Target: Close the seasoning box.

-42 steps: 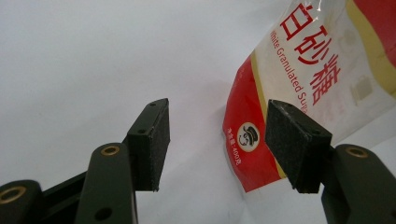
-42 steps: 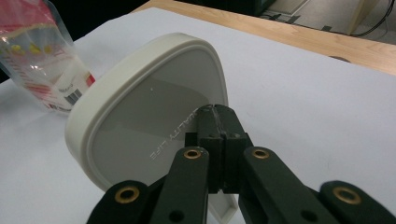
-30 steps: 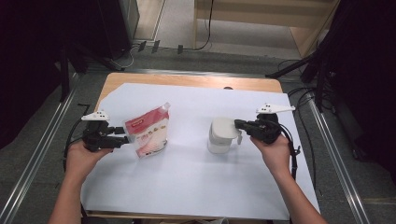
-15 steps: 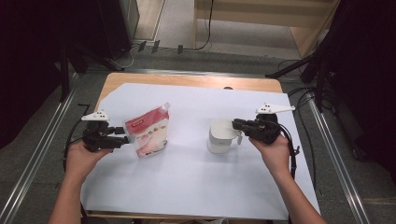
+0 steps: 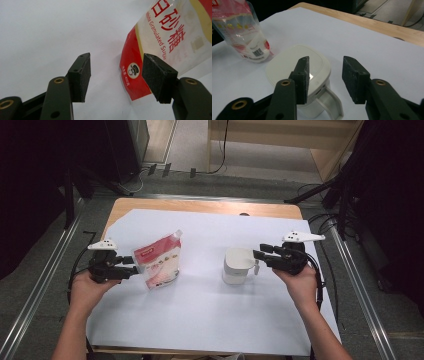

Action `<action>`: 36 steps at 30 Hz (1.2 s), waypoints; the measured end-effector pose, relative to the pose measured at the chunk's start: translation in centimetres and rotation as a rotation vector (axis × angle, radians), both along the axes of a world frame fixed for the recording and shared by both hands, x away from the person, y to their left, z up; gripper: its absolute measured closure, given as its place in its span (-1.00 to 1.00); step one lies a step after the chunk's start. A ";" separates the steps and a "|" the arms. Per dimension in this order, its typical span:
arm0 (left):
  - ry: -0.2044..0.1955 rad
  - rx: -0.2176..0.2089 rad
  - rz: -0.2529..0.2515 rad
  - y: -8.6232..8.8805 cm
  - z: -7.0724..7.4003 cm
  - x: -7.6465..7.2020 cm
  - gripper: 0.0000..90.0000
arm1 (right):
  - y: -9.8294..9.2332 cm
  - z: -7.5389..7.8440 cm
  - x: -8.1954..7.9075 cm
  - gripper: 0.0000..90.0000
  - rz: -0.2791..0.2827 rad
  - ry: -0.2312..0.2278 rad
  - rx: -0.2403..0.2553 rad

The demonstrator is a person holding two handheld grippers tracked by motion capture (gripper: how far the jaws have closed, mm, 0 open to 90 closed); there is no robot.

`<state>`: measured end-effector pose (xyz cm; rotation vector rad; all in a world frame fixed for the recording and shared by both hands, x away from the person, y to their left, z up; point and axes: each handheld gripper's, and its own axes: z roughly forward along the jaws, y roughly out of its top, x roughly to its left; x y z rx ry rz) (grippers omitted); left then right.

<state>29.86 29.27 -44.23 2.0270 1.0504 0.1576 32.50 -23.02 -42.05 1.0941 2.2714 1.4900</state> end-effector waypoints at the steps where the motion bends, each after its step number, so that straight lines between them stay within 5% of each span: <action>1: 0.002 0.003 0.000 0.0 0.0 0.0 -0.08 | -0.2 0.0 0.0 0.27 -0.004 -0.004 0.000; 26: 0.001 -0.001 0.004 0.2 -0.1 -0.1 -0.09 | -4.9 -1.3 -0.8 0.08 -0.101 -0.007 0.010; 36: 0.004 0.002 0.007 0.1 -0.1 -0.1 -0.09 | -5.7 -2.9 0.0 0.07 -0.127 0.039 -0.009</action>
